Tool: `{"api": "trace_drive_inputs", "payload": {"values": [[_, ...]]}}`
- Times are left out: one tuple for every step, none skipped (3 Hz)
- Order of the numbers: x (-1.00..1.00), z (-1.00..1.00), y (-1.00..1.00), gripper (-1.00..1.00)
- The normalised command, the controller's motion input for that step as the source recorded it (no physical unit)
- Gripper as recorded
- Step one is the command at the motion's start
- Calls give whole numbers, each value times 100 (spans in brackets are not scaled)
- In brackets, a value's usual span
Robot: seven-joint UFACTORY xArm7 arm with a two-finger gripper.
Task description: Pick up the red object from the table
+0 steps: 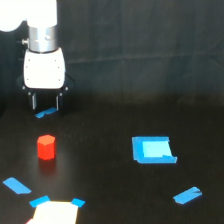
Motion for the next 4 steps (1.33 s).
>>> {"api": "trace_drive_inputs", "payload": {"values": [[22,-100,-100,21],[8,-100,-100,53],[-3,-100,-100,29],[54,-91,-88,24]]}}
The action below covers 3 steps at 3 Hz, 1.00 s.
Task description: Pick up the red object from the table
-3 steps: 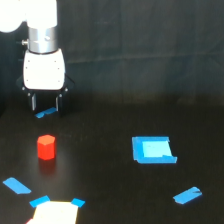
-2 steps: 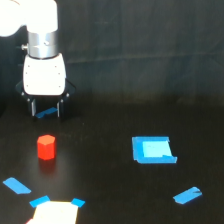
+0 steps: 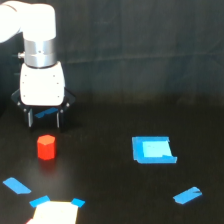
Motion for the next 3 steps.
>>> {"api": "trace_drive_inputs", "payload": {"values": [[58,11,-100,62],[51,-73,-100,43],[22,-76,-97,55]]}}
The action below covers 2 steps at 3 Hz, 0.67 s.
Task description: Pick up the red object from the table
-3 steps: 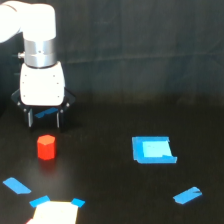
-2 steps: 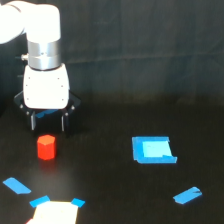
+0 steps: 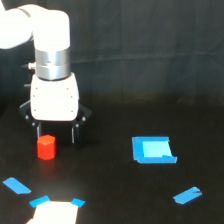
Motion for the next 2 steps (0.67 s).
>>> {"api": "trace_drive_inputs", "payload": {"values": [[-12,-51,2,-99],[100,-11,23,-100]]}}
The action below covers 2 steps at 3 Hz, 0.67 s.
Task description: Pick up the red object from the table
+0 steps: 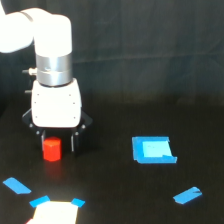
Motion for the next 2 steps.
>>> {"api": "trace_drive_inputs", "payload": {"values": [[100,22,-15,-100],[100,59,36,-82]]}}
